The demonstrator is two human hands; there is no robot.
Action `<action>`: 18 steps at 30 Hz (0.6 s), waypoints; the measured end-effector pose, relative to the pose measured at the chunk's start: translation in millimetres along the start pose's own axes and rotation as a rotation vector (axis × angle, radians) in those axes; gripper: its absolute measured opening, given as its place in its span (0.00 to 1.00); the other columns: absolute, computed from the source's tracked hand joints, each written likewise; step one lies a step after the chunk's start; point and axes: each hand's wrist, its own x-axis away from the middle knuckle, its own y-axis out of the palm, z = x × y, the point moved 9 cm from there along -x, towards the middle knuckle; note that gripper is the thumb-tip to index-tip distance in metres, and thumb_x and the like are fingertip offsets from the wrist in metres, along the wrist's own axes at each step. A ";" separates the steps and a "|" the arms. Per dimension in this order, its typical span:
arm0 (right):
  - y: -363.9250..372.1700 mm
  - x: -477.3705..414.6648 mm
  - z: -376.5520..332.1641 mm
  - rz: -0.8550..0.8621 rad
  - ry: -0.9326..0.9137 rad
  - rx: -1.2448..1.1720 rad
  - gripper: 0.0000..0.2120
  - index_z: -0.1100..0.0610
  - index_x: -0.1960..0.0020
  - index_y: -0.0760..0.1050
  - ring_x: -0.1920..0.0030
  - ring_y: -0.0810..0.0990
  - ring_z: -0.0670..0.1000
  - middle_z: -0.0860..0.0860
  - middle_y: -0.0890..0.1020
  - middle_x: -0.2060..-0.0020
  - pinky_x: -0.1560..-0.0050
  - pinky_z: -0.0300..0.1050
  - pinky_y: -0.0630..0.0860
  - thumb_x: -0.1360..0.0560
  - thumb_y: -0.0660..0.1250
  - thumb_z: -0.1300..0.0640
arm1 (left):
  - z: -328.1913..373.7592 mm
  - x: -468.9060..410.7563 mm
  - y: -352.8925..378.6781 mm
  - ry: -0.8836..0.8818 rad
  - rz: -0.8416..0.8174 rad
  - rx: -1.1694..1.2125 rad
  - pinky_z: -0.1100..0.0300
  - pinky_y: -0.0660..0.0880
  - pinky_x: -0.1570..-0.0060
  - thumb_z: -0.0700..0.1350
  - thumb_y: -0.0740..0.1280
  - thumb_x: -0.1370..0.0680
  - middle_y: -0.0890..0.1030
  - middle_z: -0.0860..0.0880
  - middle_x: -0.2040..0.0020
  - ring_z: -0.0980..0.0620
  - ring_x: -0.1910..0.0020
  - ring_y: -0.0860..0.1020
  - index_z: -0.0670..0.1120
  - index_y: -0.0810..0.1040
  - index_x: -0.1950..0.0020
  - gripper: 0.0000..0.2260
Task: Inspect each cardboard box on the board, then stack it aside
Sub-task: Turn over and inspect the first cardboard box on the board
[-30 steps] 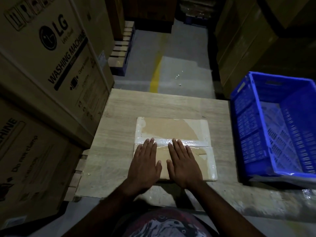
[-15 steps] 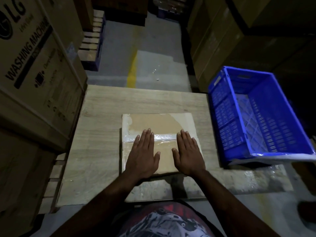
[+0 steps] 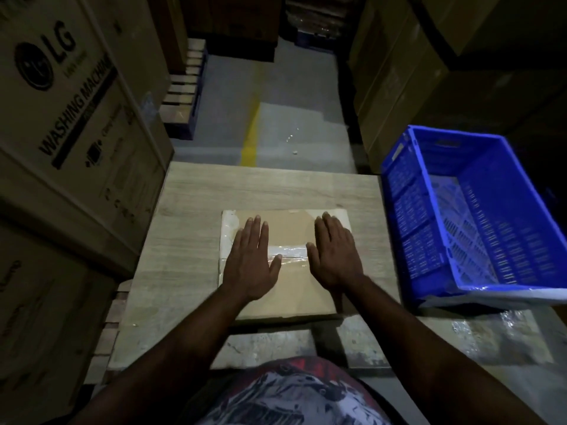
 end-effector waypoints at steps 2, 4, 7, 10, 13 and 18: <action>17.2 -1.6 4.9 -0.057 0.003 0.025 0.33 0.57 0.18 0.48 0.19 0.43 0.53 0.54 0.47 0.18 0.20 0.55 0.47 0.17 0.44 0.40 | -1.8 -0.7 6.1 0.013 -0.021 -0.023 0.46 0.50 0.22 0.61 0.51 0.20 0.49 0.41 0.18 0.45 0.19 0.46 0.40 0.52 0.19 0.36; 20.4 -1.2 5.7 -0.047 -0.003 0.036 0.33 0.57 0.18 0.48 0.19 0.42 0.52 0.53 0.46 0.18 0.20 0.55 0.45 0.17 0.44 0.40 | -1.4 -1.5 8.1 0.020 -0.029 -0.030 0.46 0.50 0.22 0.61 0.51 0.20 0.48 0.41 0.18 0.45 0.19 0.45 0.40 0.52 0.19 0.36; 13.5 -1.4 6.2 -0.006 0.002 0.028 0.34 0.57 0.18 0.50 0.18 0.44 0.52 0.53 0.49 0.18 0.20 0.54 0.46 0.18 0.45 0.40 | -0.4 -3.1 8.7 0.018 -0.024 -0.034 0.46 0.49 0.22 0.61 0.52 0.20 0.47 0.42 0.18 0.46 0.19 0.44 0.41 0.52 0.19 0.36; 12.5 -1.4 7.0 0.002 0.017 0.003 0.34 0.56 0.18 0.53 0.19 0.46 0.52 0.53 0.52 0.18 0.20 0.54 0.47 0.19 0.47 0.40 | -2.5 -2.9 6.1 -0.008 -0.001 0.003 0.49 0.48 0.21 0.61 0.54 0.21 0.49 0.45 0.18 0.49 0.19 0.45 0.43 0.53 0.19 0.35; 1.7 -3.7 9.7 0.036 0.029 -0.114 0.32 0.55 0.20 0.58 0.19 0.51 0.51 0.52 0.57 0.19 0.21 0.52 0.50 0.20 0.54 0.41 | -5.3 -4.7 -3.8 -0.047 0.052 0.069 0.51 0.49 0.21 0.60 0.54 0.21 0.54 0.47 0.18 0.50 0.19 0.49 0.45 0.58 0.20 0.32; -2.1 4.0 56.2 0.113 0.348 -0.395 0.31 0.56 0.22 0.60 0.22 0.60 0.55 0.54 0.61 0.21 0.23 0.53 0.59 0.21 0.61 0.46 | -57.4 -5.5 -16.8 -0.441 0.153 0.177 0.43 0.56 0.25 0.54 0.63 0.21 0.58 0.41 0.20 0.41 0.22 0.57 0.42 0.59 0.21 0.32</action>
